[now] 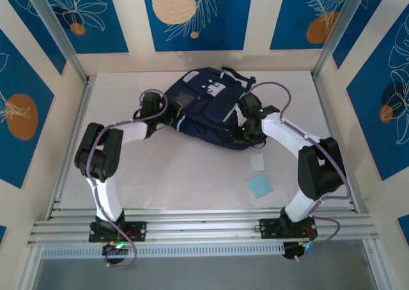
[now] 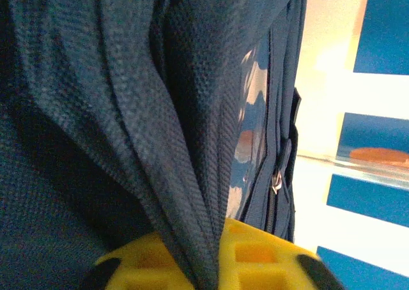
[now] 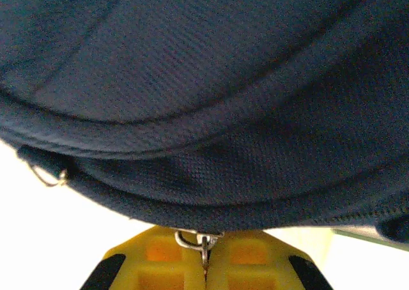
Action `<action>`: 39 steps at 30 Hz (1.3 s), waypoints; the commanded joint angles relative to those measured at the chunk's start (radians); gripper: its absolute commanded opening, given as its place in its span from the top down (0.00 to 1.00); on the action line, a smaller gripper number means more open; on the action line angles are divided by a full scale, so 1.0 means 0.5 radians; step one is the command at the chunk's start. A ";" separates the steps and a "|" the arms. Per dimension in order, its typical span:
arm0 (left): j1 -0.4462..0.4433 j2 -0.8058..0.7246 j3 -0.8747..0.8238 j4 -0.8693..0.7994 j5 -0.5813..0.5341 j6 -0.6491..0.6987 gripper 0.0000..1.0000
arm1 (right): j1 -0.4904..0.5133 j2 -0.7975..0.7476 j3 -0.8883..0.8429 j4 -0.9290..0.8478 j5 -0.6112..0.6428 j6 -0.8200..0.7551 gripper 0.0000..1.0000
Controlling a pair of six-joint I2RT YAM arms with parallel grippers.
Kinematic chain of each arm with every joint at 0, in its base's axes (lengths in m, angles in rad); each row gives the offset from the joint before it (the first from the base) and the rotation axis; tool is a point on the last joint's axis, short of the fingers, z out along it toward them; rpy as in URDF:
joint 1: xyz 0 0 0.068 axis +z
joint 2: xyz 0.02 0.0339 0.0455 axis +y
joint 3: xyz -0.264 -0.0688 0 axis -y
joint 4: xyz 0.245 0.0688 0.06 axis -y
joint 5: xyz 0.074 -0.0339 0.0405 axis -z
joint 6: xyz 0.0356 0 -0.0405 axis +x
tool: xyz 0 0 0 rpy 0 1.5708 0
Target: Pack the student bag
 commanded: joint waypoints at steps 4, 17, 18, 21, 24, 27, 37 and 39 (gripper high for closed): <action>0.084 -0.121 0.132 -0.403 0.070 0.425 0.41 | 0.151 -0.019 0.072 0.365 -0.589 0.182 1.00; -0.267 -0.502 -0.431 0.004 -0.040 0.081 0.31 | 0.455 0.404 0.596 0.459 -0.772 0.282 1.00; -0.289 -0.455 -0.389 -0.009 -0.030 0.093 0.32 | 0.472 0.404 0.591 0.462 -0.793 0.291 1.00; -0.322 -0.306 -0.290 0.063 0.005 0.075 0.57 | 0.517 0.405 0.581 0.395 -0.838 0.263 1.00; -0.302 -0.251 -0.277 0.112 0.001 0.071 1.00 | 0.511 0.401 0.583 0.132 -0.828 0.096 1.00; -0.259 -0.299 -0.278 -0.002 0.009 0.187 1.00 | 0.483 0.394 0.581 -0.287 -0.676 -0.209 1.00; -0.088 -0.448 -0.215 -0.569 0.399 0.678 1.00 | 0.093 0.518 0.529 -0.822 0.642 -0.385 1.00; -0.066 -0.467 -0.231 -0.634 0.460 0.740 1.00 | -0.002 0.543 0.604 -0.821 0.789 -0.365 1.00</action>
